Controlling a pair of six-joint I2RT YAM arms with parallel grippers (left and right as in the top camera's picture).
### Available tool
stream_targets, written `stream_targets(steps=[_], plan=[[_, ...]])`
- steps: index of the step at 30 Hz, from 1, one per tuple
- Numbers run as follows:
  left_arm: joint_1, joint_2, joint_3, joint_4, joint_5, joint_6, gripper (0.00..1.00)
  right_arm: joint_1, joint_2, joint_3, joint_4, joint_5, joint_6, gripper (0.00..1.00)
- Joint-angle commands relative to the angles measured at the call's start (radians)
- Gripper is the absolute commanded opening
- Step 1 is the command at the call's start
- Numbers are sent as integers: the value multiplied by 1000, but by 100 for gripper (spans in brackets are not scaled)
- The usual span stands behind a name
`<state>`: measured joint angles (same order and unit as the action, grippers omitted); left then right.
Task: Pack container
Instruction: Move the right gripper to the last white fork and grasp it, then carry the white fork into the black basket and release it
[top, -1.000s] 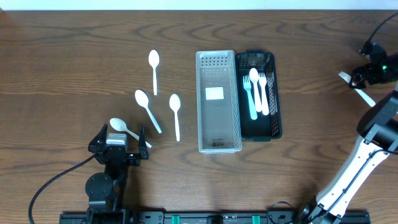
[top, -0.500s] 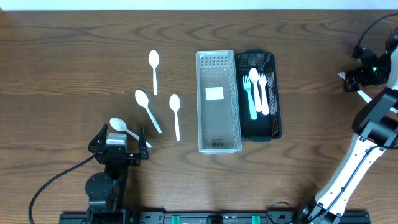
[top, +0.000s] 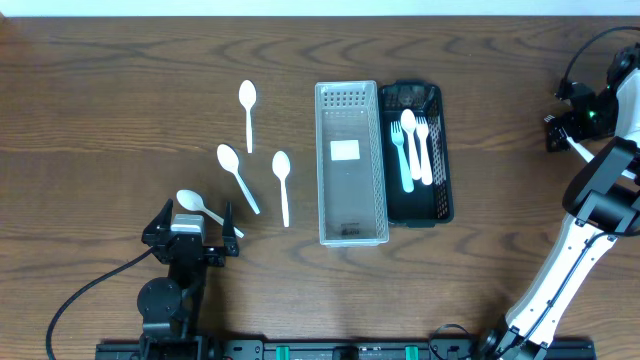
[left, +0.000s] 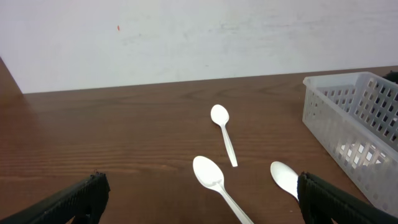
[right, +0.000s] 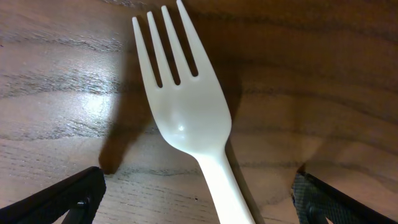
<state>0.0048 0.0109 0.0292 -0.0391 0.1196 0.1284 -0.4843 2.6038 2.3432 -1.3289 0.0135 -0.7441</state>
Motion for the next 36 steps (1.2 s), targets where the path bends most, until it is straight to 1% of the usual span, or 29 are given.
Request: stream_targets(steps=[1,2,4,9,10,12,14,15,16,23,24,25,27,32,36], plan=[[3,-7,-25,-19,1,2,98,5,17,-36,3,10,11,99],[3,-7,-25,-19,1,2,98,5,17,-36,7,21,18,99],[3,-7,-25,-19,1,2,98,5,17,-36,16,58,42,94],[3,-7,-25,-19,1,2,98,5,17,-36,18,76,48,95],[3,-7,-25,-19,1,2,98,5,17,-36,17,74,48,94],[3,-7,-25,-19,1,2,98,6,17,-36,18,63,48,89],[3,-7,-25,-19,1,2,98,8,17,-36,18,62,48,81],[3,-7,-25,-19,1,2,98,10,17,-36,18,62,53,69],[3,-7,-25,-19,1,2,98,11,17,-36,21,62,62,60],[3,-7,-25,-19,1,2,98,24,12,-35,33,62,93,9],[3,-7,-25,-19,1,2,98,26,9,-35,37,62,101,5],[3,-7,-25,-19,1,2,98,30,5,-34,39,61,105,6],[3,-7,-25,-19,1,2,98,40,-11,-33,39,62,113,1],[3,-7,-25,-19,1,2,98,76,-90,-13,34,63,155,1],[3,-7,-25,-19,1,2,98,127,-205,6,27,61,217,1]])
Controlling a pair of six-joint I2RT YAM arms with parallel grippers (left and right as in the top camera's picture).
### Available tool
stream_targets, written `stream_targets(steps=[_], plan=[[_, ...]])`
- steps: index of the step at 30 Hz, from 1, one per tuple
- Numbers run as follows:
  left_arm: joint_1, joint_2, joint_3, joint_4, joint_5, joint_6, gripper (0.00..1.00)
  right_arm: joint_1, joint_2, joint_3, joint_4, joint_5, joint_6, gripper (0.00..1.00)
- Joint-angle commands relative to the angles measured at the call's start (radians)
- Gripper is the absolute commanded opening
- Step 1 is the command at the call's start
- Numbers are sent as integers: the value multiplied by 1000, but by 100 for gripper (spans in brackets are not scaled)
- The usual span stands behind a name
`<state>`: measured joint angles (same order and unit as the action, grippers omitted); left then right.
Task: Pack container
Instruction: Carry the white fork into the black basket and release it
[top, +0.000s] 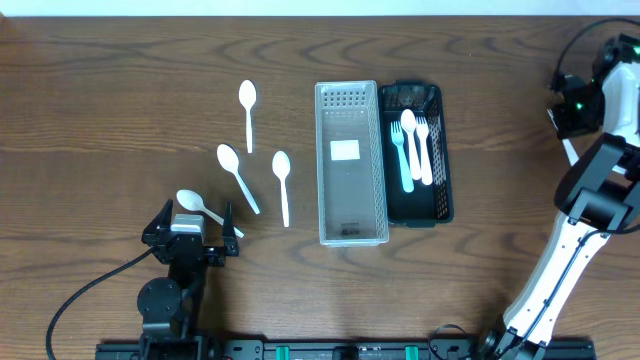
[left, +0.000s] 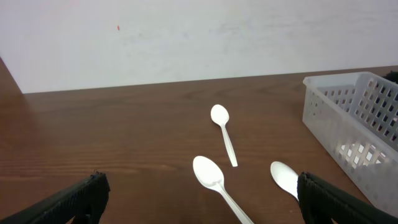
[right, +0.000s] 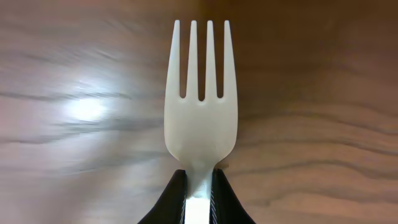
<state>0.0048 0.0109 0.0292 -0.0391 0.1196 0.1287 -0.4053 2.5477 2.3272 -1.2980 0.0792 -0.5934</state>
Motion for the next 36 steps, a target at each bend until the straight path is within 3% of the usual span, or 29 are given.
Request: stream_targets(steps=[1,4,11,21,28,36], plan=[[3,-7,-25,-19,1,2,98,64,-179,23,-6,-4,76,2],[3,-7,-25,-19,1,1,98,135,-302,23,-35,-5,128,9],[3,-7,-25,-19,1,2,98,332,-494,23,-148,-61,261,8],[3,-7,-25,-19,1,2,98,524,-531,-10,-304,-61,561,1],[3,-7,-25,-19,1,2,98,549,-531,-105,-230,-62,725,1],[3,-7,-25,-19,1,1,98,595,-531,-310,-74,-138,767,7]])
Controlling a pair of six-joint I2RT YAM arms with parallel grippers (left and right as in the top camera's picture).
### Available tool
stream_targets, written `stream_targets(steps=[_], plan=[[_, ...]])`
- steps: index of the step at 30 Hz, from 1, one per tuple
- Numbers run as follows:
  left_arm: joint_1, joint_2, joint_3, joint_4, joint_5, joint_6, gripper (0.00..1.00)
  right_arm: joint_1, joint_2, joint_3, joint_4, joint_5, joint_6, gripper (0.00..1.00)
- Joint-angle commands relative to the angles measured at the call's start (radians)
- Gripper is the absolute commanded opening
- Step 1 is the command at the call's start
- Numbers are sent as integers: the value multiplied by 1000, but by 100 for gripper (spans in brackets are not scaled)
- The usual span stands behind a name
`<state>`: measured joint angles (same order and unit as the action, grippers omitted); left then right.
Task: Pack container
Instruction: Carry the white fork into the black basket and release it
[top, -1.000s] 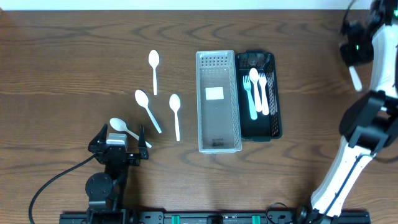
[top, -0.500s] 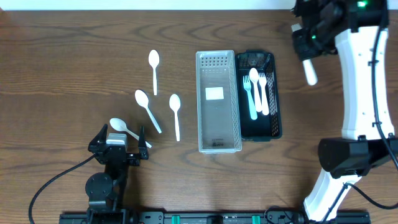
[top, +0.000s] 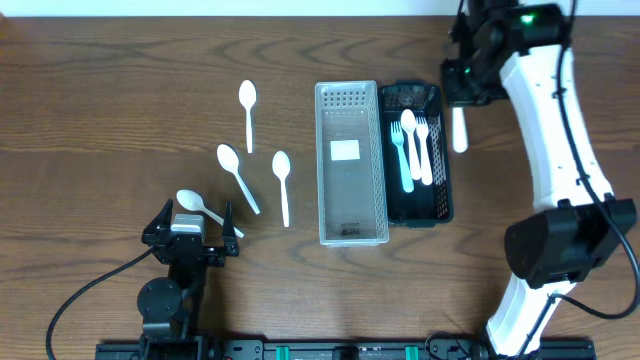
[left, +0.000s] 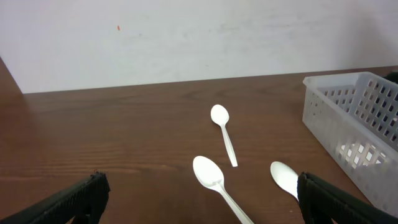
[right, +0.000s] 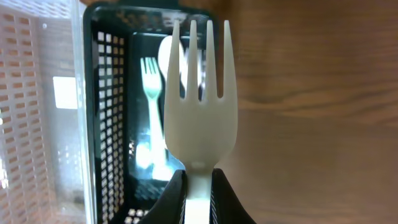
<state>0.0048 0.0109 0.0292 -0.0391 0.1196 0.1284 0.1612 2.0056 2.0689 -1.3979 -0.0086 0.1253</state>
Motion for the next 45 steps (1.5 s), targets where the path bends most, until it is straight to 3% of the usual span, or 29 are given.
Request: stream_targets(steps=[1,6,9,14,20,22,27,33,40,45], plan=[[3,-7,-25,-19,1,2,98,37,11,-80,49,-65,58,7],[3,-7,-25,-19,1,2,98,75,11,-203,131,-86,92,9],[3,-7,-25,-19,1,2,98,88,11,-249,147,-86,101,25],[3,-7,-25,-19,1,2,98,95,11,-298,165,-86,107,32],[3,-7,-25,-19,1,2,98,80,10,-261,185,-86,102,74],[3,-7,-25,-19,1,2,98,63,5,-216,174,-85,94,99],[3,-7,-25,-19,1,2,98,-36,-5,-40,88,-51,-27,99],[3,-7,-25,-19,1,2,98,-213,-5,134,-130,169,-98,99],[3,-7,-25,-19,1,2,98,-407,-5,138,-255,192,-108,99],[3,-7,-25,-19,1,2,98,-505,-5,120,-225,145,-108,99]])
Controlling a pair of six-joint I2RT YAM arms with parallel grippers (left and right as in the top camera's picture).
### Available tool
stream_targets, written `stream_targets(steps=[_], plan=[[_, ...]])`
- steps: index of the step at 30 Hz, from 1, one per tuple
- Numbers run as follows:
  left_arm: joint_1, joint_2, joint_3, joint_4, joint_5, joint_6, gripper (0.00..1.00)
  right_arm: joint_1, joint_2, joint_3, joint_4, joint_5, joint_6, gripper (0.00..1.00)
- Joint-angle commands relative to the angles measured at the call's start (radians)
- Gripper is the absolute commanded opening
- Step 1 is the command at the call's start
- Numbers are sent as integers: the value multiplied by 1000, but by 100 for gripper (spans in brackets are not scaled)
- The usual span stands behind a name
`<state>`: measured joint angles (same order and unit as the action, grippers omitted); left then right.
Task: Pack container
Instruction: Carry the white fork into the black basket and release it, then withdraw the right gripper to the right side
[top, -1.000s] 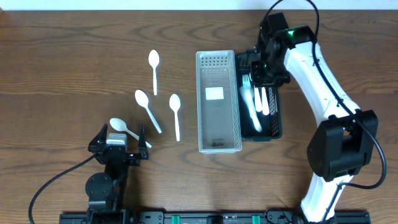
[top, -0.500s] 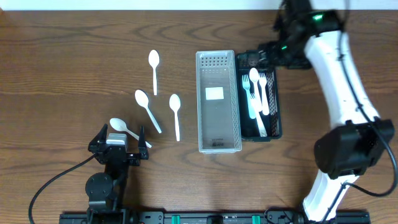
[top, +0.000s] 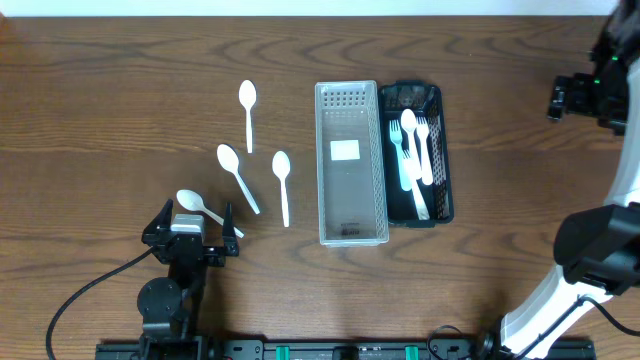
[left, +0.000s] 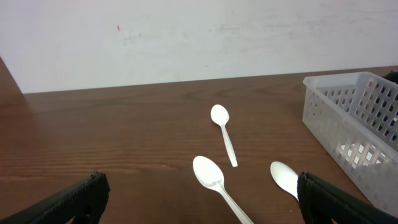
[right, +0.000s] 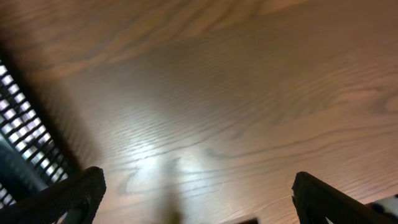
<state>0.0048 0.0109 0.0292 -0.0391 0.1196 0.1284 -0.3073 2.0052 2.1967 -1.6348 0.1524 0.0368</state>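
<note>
A black slotted basket (top: 441, 160) holds several white utensils, among them a fork (top: 415, 196) lying slanted near its front. Beside it stands a clear slotted basket (top: 350, 215), also in the left wrist view (left: 357, 130). White spoons lie loose on the table to its left (top: 248, 112) (top: 237, 176) (top: 282, 186) (top: 198, 207). My left gripper (top: 194, 224) rests open at the table's front by the nearest spoon, with nothing between its fingers (left: 199, 199). My right gripper (top: 558, 98) hangs open and empty over bare wood at the far right (right: 199, 199).
The table is dark wood, and a white wall rises behind its far edge. The right wrist view shows a corner of the black basket (right: 15, 130) at its left edge. Cables run along the front edge behind the left arm's base.
My right gripper held a white fork upright over the black basket's right rim. That fork now lies in the basket, and the gripper is open at the far right. The left arm is unchanged.
My right gripper stood open around a white fork lying on the table at the far right. Then it was shut on the fork's handle, then over the black basket with it. Now the fork is in that basket and the gripper is empty.
</note>
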Motion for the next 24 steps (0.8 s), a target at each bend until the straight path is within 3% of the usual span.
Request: stream_targets(steps=[1,10,24], plan=[[3,-7,-25,-19,1,2,98,-49,-4,-13,23,-27,-19,99],[3,-7,-25,-19,1,2,98,-99,-4,-183,264,-56,-15,99],[3,-7,-25,-19,0,2,98,-91,-4,-448,454,-106,-15,99]])
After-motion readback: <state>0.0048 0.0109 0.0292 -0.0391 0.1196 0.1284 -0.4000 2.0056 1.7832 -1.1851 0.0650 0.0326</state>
